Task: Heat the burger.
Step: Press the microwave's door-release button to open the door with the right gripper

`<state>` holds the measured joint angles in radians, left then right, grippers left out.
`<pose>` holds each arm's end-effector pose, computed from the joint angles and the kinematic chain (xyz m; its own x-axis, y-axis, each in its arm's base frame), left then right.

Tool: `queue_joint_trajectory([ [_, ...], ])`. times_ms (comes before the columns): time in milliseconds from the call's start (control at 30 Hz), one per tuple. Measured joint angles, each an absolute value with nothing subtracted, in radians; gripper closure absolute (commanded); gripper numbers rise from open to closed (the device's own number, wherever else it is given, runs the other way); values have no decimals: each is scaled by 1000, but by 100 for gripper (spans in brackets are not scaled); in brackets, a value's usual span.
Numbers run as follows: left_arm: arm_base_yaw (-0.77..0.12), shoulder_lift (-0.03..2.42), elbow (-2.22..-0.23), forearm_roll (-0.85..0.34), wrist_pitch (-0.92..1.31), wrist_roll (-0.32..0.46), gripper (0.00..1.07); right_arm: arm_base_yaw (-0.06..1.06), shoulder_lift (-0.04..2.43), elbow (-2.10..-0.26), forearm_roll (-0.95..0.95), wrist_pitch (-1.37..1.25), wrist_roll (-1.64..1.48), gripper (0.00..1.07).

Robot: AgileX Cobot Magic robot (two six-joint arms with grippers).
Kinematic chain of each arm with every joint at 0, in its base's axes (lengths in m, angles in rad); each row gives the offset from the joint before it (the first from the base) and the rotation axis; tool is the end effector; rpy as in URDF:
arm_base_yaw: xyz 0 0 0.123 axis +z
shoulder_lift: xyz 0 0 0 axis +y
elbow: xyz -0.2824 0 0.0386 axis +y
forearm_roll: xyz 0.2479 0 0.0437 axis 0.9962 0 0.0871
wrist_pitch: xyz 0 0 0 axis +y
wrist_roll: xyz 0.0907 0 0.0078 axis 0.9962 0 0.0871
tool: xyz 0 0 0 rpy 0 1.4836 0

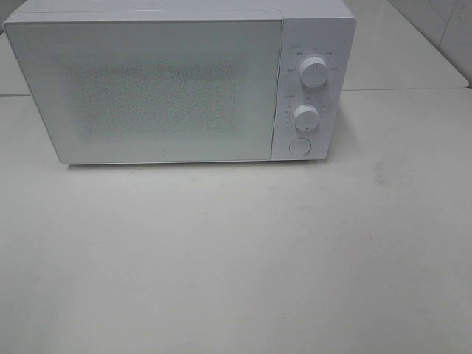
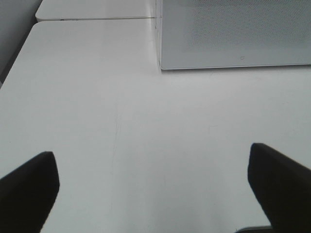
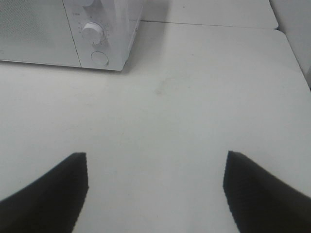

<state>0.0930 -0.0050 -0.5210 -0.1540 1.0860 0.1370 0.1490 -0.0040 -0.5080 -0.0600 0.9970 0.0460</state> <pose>-0.0085 -0.0132 0.2817 -0.4463 0.0228 -0.8946 0.0576 0.9983 -0.0033 -0.0033 -0.0051 0.2847 -0.3837 -0.0441 -0.9224 -0.0972 0.9952 -0.0071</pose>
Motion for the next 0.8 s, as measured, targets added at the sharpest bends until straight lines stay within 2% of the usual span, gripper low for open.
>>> queue_joint_trajectory([
  [200, 93, -5, -521, -154, 1086, 137, 9, 149, 42, -525, -59, 940, 46, 32],
  [800, 93, -5, -521, -154, 1086, 137, 9, 149, 412, -458, -52, 455, 47, 32],
])
